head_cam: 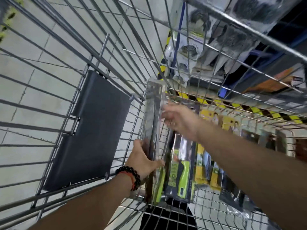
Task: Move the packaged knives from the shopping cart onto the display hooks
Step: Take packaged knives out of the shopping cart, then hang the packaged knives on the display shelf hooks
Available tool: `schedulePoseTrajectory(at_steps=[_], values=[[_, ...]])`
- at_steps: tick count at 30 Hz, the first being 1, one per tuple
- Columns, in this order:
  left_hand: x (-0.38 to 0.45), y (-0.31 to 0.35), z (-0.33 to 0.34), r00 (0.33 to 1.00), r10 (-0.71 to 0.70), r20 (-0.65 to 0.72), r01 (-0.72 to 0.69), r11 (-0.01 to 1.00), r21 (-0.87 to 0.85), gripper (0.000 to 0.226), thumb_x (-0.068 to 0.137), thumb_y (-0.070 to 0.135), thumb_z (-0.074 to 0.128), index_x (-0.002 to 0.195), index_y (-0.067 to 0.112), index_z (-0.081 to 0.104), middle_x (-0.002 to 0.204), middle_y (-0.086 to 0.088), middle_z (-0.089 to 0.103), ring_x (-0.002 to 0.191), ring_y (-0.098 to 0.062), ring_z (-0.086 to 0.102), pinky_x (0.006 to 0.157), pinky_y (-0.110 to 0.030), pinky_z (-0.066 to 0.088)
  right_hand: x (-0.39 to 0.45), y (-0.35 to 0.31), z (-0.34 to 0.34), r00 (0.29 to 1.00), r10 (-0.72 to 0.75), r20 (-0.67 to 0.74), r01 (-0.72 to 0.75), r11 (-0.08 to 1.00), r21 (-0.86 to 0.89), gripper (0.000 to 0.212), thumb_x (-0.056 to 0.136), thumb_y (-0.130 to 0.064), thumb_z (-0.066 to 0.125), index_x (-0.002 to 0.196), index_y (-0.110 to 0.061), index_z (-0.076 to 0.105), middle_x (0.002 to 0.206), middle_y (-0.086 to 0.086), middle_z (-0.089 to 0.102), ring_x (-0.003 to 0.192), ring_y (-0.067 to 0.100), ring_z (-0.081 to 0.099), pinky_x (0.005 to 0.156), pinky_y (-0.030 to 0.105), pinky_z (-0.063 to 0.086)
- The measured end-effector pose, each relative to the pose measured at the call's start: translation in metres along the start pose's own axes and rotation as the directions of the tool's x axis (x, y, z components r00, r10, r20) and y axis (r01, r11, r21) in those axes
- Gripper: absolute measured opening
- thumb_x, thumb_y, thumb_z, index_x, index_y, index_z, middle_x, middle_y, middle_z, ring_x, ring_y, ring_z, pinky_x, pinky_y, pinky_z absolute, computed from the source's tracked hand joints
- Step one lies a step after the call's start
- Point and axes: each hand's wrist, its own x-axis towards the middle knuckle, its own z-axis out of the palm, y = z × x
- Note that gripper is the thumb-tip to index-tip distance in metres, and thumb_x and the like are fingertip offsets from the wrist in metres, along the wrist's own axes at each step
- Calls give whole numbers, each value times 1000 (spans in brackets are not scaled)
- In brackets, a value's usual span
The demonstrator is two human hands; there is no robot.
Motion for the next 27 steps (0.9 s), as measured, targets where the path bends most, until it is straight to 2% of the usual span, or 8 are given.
schedulePoseTrajectory(at_steps=[3,7,11,15,19,21,25,27], values=[[5,-9,7,1000,1,-28,-1,1000,3,79,57,42,88,111,30,32,109,13,55,97,-8,58,81,-21,46,-12,45,28,998,35,47,-36,999,19,41,74,-38,74,108,-42,53,100,-19,65,101,4,58,96,37,43],[3,-23,20,999,32,5,-32,998,50,88,40,53,86,109,37,35,108,13,52,98,-5,57,81,-25,53,-4,92,56,975,-64,-213,26,984,-174,40,83,-15,75,116,-25,56,102,-6,71,97,14,67,83,27,52],[-8,-20,12,998,64,10,-65,997,37,72,57,69,70,109,37,34,115,10,46,102,-8,52,87,-33,50,-6,94,39,899,-22,-438,50,997,53,39,80,2,71,112,-16,57,97,-2,71,90,19,68,75,32,54],[-13,6,-15,999,40,20,-33,967,-254,63,87,64,48,138,32,26,138,5,42,117,-13,48,99,-36,37,-30,79,21,906,130,-403,27,932,361,62,73,3,76,128,-13,51,117,6,69,112,29,63,100,57,46],[-30,36,-50,982,12,189,23,983,-182,58,92,59,43,141,29,36,135,-6,52,120,-28,51,108,-45,36,-73,63,13,907,161,-388,50,875,481,41,81,10,67,110,-17,57,117,7,67,110,27,62,100,48,48],[-47,55,-64,962,29,272,16,987,-161,44,91,57,45,125,30,52,120,-8,60,109,-30,57,103,-47,41,-94,59,14,906,135,-401,96,857,506,53,80,8,69,126,-13,51,125,5,63,115,25,60,105,48,43],[-77,93,-78,948,79,309,60,907,-416,80,65,57,78,128,13,56,125,-11,62,113,-30,59,96,-47,48,-134,44,23,930,28,-366,215,769,603,86,68,4,75,143,-5,35,118,16,66,112,33,62,108,58,39],[-93,111,-81,938,102,330,77,871,-486,73,64,45,83,122,8,59,120,-15,66,111,-36,61,98,-56,46,-154,31,27,941,-64,-332,267,743,614,83,64,1,75,139,-1,42,118,20,67,108,35,65,104,58,43]])
